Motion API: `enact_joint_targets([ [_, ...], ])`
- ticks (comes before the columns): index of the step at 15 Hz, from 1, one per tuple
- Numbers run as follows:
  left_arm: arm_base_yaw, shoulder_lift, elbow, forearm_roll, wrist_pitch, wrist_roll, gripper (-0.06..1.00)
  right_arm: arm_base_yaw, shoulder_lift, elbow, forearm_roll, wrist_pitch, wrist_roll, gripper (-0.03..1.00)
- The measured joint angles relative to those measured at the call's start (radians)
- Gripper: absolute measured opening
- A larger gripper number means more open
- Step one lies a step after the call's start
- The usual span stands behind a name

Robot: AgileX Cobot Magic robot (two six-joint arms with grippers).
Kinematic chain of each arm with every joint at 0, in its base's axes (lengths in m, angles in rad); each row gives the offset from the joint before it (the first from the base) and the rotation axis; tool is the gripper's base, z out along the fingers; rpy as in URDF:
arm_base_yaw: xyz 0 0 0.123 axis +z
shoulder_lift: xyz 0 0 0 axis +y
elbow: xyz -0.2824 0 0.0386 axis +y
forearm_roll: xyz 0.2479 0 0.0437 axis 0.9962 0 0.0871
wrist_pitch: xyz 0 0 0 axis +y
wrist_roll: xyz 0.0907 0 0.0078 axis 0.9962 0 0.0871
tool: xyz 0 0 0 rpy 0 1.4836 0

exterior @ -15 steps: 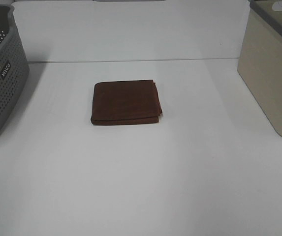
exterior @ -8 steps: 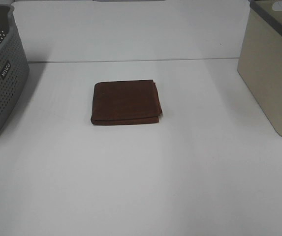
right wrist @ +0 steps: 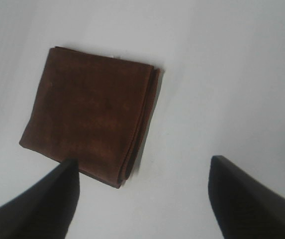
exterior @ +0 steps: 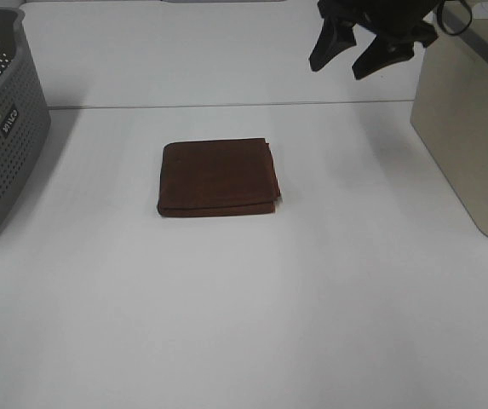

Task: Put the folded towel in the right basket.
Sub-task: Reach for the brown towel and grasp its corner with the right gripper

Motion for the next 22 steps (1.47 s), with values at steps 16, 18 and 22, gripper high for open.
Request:
enact_joint_targets([
  [16,0.0,0.0,0.0,0.0,0.0,0.0,0.97,0.074,0.504,-0.296,0.249,0.174,0.023,0.69],
  [18,0.0,0.0,0.0,0.0,0.0,0.0,0.97,0.093,0.506,-0.297,0.256,0.123,0.023,0.68],
  [22,0.0,0.0,0.0,0.0,0.0,0.0,0.97,0.113,0.522,-0.297,0.254,0.055,0.023,0.3],
])
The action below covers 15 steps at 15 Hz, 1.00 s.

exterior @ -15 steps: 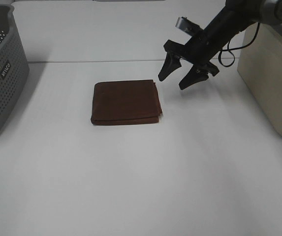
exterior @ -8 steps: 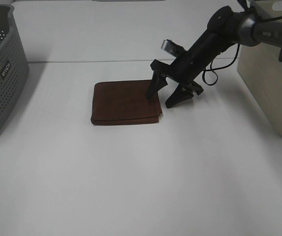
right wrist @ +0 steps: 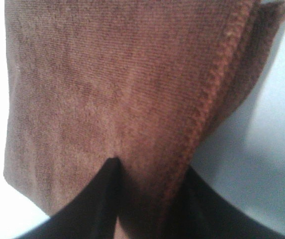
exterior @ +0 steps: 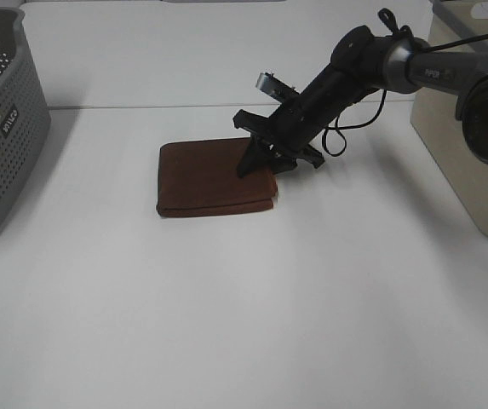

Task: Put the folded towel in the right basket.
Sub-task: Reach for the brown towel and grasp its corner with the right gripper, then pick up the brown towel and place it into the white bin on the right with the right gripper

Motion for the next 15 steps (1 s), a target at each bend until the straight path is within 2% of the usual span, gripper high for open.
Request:
enact_joint_targets([
  [2,0.0,0.0,0.0,0.0,0.0,0.0,0.97,0.0,0.003,0.0,-0.001,0.0,0.0,0.09],
  [7,0.0,0.0,0.0,0.0,0.0,0.0,0.97,0.0,-0.045,-0.04,-0.03,0.041,0.0,0.08],
  [11,0.0,0.0,0.0,0.0,0.0,0.0,0.97,0.0,-0.223,-0.084,-0.146,0.059,0.0,0.08],
  [15,0.0,0.0,0.0,0.0,0.0,0.0,0.97,-0.007,-0.394,-0.084,-0.346,0.075,0.0,0.08],
])
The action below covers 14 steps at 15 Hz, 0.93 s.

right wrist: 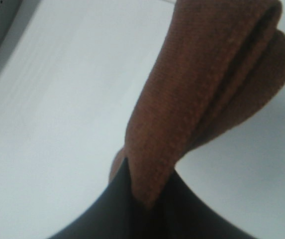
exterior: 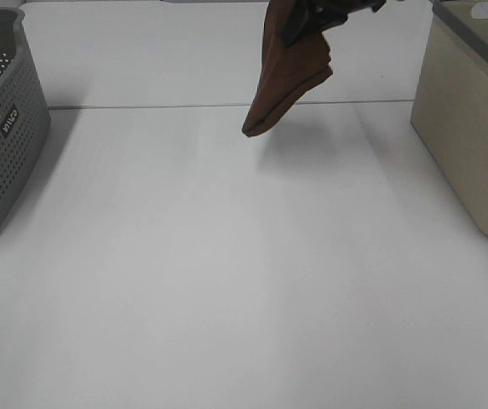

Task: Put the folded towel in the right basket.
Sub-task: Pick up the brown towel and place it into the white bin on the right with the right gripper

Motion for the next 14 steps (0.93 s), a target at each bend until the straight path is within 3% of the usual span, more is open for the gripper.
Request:
enact_joint_targets([
  [3,0.0,0.0,0.0,0.0,0.0,0.0,0.97,-0.063,-0.112,0.0,-0.074,0.044,0.029,0.08],
  [4,0.0,0.0,0.0,0.0,0.0,0.0,0.97,-0.146,-0.163,0.0,-0.084,0.079,0.046,0.08],
  [11,0.0,0.0,0.0,0.0,0.0,0.0,0.97,-0.467,-0.278,0.0,-0.108,0.09,0.079,0.08],
  [14,0.0,0.0,0.0,0.0,0.0,0.0,0.97,-0.527,-0.289,0.021,-0.19,0.09,0.099,0.08],
])
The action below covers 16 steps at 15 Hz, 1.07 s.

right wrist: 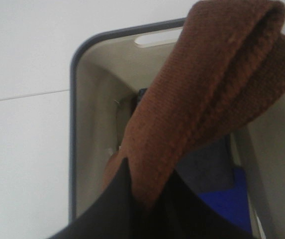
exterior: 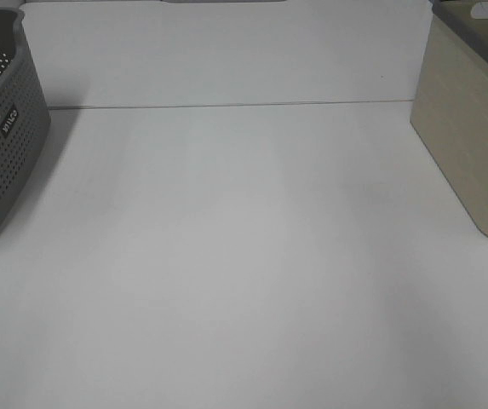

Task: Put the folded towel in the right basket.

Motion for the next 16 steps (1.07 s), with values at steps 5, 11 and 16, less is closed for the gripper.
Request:
enact_joint_targets([
  [5,0.0,0.0,0.0,0.0,0.0,0.0,0.97,0.0,0.065,0.14,-0.036,0.002,0.001,0.08],
  [11,0.0,0.0,0.0,0.0,0.0,0.0,0.97,0.0,0.156,0.145,-0.068,0.001,0.09,0.59],
  [16,0.0,0.0,0.0,0.0,0.0,0.0,0.97,0.024,0.097,0.145,0.077,0.0,0.094,0.67],
])
